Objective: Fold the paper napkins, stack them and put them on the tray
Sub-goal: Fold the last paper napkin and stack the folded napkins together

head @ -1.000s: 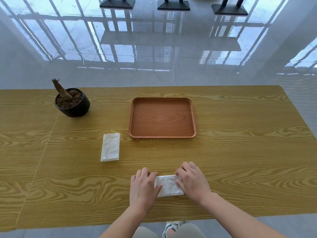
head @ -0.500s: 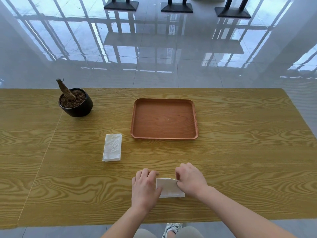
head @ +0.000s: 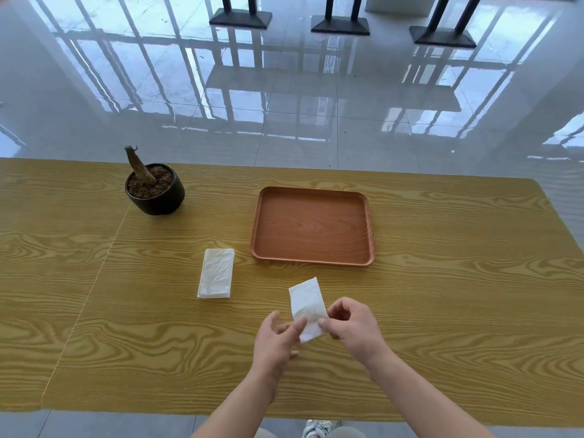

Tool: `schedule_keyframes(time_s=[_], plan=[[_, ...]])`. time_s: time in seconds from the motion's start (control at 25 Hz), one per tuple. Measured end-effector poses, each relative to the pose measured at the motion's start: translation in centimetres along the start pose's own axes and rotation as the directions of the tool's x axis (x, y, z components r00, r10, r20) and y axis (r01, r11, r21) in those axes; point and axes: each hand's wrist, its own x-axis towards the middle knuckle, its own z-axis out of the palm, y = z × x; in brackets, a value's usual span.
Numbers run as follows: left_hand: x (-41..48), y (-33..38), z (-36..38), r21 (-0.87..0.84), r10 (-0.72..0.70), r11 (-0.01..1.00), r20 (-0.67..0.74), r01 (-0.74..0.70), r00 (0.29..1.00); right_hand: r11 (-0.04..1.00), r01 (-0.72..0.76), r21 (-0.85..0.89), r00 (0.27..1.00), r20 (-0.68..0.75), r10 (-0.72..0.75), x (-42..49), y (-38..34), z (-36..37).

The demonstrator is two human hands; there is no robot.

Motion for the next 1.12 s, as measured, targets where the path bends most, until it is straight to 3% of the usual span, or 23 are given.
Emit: schedule_keyframes(time_s=[0.08, 0.24, 0.44, 0.72, 1.0, 1.12], plan=[[-0.3, 0.5, -0.2, -0.127, -0.060, 0.989, 0.097, 0.072, 0.993, 0.998, 0.014, 0.065, 1.000, 0.014, -0.015, 0.0, -0.8, 0.4], [-0.7, 0.9, -1.3, -0.178, -0.019, 0.984, -0.046, 0.010, 0.999, 0.990, -0.008, 0.142, 0.999, 0.050, 0.000, 0.1, -1.7, 1.8], [-1.1, 1.5, -5.0, 0.007, 0.203, 0.979, -0.130, -0.204, 0.970, 0.980, -0.089, 0.177, 0.984, 0.171, 0.059, 1.0, -2.1, 4.4], [0.1, 3.7, -11.1, 0.129, 0.274, 0.959, -0.201, -0.252, 0.941, 0.986, -0.117, 0.121, 0.966, 0.242, 0.085, 3.7, -5.1, 10.3], [3.7, 8.1, -14.9, 0.263, 0.395, 0.905, -0.231, -0.333, 0.889, 0.977, -0.023, 0.210, 0.993, 0.120, -0.003, 6.5, -8.4, 15.1], [5.6, 9.2, -15.9, 0.319, 0.381, 0.898, -0.219, -0.303, 0.898, 0.976, -0.020, 0.215, 0.998, 0.060, 0.007, 7.6, -8.6, 16.6]])
